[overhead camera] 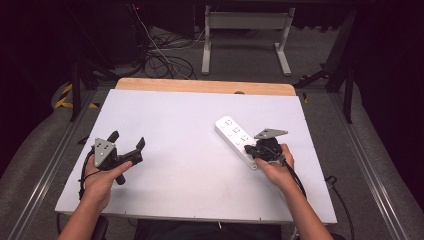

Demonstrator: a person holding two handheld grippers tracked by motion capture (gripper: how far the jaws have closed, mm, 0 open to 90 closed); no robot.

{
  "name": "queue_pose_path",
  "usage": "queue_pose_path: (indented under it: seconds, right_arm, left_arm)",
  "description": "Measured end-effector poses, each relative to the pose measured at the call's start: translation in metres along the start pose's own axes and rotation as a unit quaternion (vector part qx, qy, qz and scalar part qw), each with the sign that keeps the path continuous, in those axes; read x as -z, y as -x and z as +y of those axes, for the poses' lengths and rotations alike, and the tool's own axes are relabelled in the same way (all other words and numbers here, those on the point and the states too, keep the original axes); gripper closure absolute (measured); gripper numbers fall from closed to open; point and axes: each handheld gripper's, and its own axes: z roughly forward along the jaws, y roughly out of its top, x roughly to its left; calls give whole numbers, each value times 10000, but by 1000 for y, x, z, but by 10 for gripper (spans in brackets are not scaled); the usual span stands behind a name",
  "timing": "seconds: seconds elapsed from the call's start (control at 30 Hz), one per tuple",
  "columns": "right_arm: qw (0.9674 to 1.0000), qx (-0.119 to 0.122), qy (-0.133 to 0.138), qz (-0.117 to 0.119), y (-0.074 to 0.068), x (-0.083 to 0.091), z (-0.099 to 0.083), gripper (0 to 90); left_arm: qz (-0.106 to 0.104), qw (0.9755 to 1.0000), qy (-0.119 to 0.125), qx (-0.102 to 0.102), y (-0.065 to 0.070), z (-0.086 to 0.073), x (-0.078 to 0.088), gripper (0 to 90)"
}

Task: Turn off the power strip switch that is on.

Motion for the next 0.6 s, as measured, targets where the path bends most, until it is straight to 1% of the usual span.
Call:
queue_pose_path:
  seconds: [0.6]
  right_arm:
    - [10000, 9, -78, 8, -1, 1, 1, 900]
  left_arm:
    - [-17, 10000, -11, 6, 0, 0, -1, 75]
